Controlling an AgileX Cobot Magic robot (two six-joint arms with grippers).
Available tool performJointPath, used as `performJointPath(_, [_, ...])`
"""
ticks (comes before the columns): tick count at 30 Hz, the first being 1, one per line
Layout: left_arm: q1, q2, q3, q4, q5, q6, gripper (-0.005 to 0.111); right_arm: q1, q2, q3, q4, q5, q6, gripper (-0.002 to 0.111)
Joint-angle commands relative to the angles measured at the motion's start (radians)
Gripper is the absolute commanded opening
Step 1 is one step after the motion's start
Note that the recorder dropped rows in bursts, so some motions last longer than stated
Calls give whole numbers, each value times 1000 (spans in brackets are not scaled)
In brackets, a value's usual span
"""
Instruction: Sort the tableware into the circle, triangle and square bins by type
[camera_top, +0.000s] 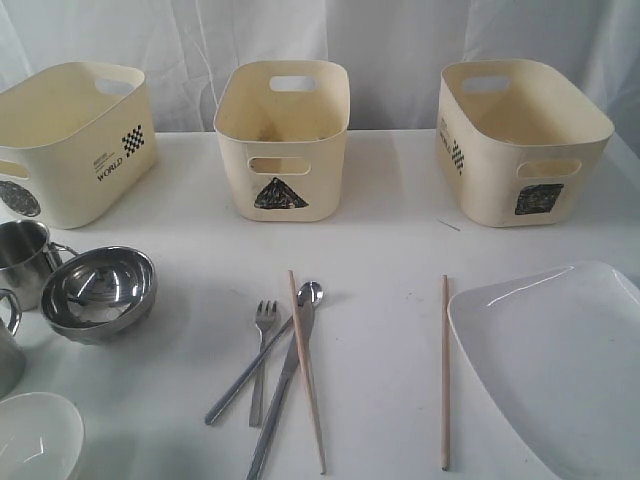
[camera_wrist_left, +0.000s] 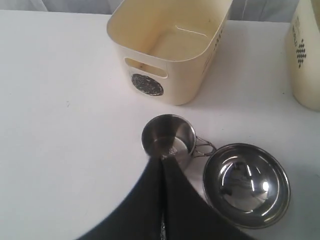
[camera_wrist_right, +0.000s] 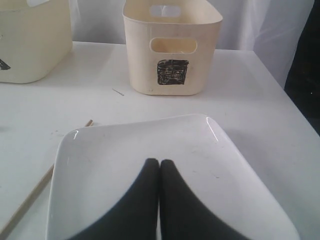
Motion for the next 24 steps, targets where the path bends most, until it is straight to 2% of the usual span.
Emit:
performJointPath(1, [-5, 8, -5, 18, 52, 0, 0, -11, -5, 4, -9, -1, 6, 0])
performJointPath(3, [-5, 42, 10, 114, 9, 0, 0, -11, -5, 4, -9, -1, 6, 0])
performJointPath(6, [17, 163, 88, 412, -142, -21, 0, -11, -5, 4, -9, -1, 6, 0])
performJointPath(7, [27, 213, 99, 448, -174, -50, 0, -11, -5, 4, -9, -1, 6, 0])
performJointPath(11, [36, 357, 99, 405, -222, -82, 5, -11, -5, 4, -9, -1, 6, 0])
performJointPath(13, [36, 403, 99, 405, -222, -98, 13, -11, -5, 4, -9, -1, 6, 0])
performJointPath(19, [36, 499, 99, 405, -225, -184, 51, -11, -5, 4, -9, -1, 6, 0])
performJointPath(24, [36, 552, 99, 402, -353, -244, 64, -11, -5, 4, -9, -1, 6, 0])
